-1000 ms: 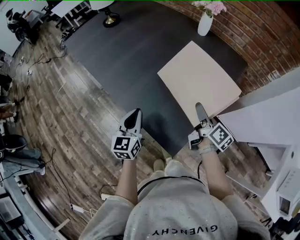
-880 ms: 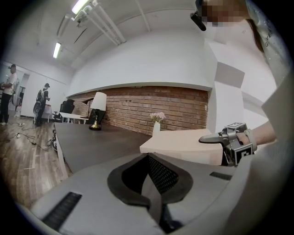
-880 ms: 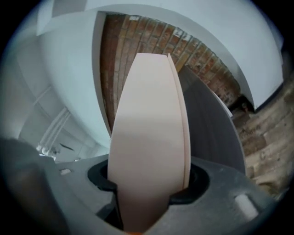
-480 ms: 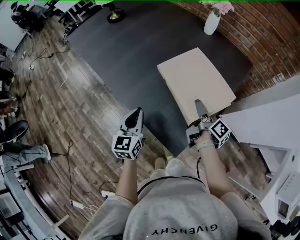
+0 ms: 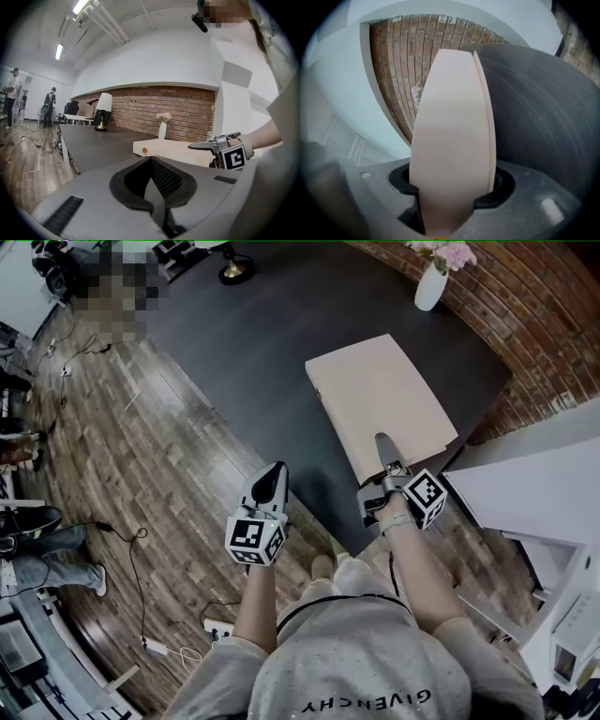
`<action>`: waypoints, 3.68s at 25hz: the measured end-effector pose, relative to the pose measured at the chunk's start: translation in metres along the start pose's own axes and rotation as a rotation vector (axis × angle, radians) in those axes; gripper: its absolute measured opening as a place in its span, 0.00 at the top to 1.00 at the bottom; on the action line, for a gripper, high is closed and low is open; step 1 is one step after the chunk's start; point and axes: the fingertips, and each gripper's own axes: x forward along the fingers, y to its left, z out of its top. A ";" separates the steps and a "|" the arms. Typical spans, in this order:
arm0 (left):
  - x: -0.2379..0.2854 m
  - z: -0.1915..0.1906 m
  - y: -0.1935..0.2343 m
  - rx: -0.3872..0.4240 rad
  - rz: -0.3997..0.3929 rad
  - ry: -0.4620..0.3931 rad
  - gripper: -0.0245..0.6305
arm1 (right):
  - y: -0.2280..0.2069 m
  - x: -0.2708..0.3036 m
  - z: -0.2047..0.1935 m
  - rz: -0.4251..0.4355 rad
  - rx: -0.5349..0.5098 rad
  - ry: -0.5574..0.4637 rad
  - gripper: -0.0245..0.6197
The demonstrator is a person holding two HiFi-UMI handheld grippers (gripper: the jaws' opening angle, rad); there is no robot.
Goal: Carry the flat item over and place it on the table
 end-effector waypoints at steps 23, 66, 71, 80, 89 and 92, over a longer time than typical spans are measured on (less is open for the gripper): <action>-0.014 0.009 0.002 -0.011 0.025 -0.036 0.96 | -0.032 -0.023 0.012 -0.387 -0.146 -0.019 0.27; -0.046 0.015 -0.056 0.032 -0.076 -0.046 0.96 | 0.012 -0.113 0.017 -0.119 -0.752 0.072 0.97; -0.049 0.021 -0.059 0.041 -0.069 -0.055 0.96 | 0.031 -0.129 0.021 -0.059 -1.054 0.081 0.97; -0.057 0.034 -0.061 0.055 -0.052 -0.088 0.96 | 0.072 -0.154 0.026 0.070 -1.320 0.042 0.97; -0.062 0.048 -0.071 0.073 -0.051 -0.125 0.97 | 0.095 -0.173 0.031 0.122 -1.392 0.010 0.97; -0.063 0.053 -0.074 0.077 -0.054 -0.133 0.96 | 0.102 -0.176 0.031 0.127 -1.440 0.007 0.97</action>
